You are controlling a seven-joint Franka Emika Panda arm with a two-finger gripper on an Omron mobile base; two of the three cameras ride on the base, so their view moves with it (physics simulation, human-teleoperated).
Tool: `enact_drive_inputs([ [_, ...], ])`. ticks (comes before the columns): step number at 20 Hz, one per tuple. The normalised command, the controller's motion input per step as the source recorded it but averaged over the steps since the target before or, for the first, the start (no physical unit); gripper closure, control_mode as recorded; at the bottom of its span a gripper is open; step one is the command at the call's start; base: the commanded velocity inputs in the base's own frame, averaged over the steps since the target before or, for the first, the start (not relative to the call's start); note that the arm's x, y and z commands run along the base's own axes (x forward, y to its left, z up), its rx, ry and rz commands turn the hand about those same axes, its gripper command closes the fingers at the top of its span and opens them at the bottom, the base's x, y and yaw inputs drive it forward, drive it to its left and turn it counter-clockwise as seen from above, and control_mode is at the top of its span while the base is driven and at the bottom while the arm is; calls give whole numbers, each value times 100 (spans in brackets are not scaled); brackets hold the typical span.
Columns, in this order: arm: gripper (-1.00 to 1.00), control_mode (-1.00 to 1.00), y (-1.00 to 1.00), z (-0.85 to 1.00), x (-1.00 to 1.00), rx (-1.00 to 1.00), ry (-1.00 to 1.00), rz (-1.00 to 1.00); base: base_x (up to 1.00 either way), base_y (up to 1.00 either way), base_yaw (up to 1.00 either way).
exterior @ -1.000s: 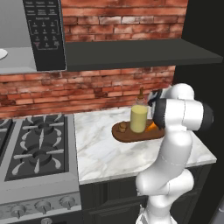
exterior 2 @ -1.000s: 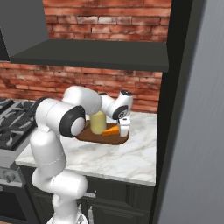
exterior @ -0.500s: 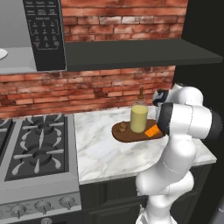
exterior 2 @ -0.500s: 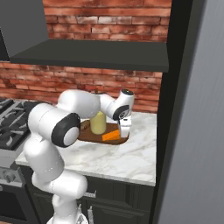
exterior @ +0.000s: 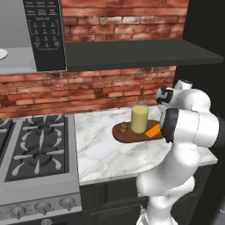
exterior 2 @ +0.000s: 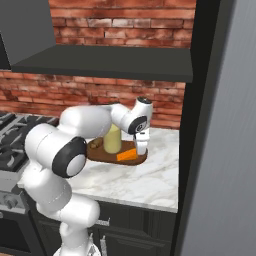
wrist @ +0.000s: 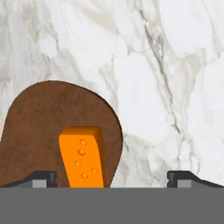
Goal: Retrieve the reheated potato from the microwave, then place the potato, cheese, and condiment on the cutting board.
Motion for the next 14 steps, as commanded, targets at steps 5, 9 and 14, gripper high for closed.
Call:
enact_drive_inputs([
  [5, -100, -100, 0, 16, -53, 0, -6, 0, 0, 0, 0],
  [9, -100, -100, 0, 11, -61, -5, -9, 0, 0, 0, 0],
  [14, -100, -100, 8, 20, -54, -12, -13, 12, 0, 0, 0],
])
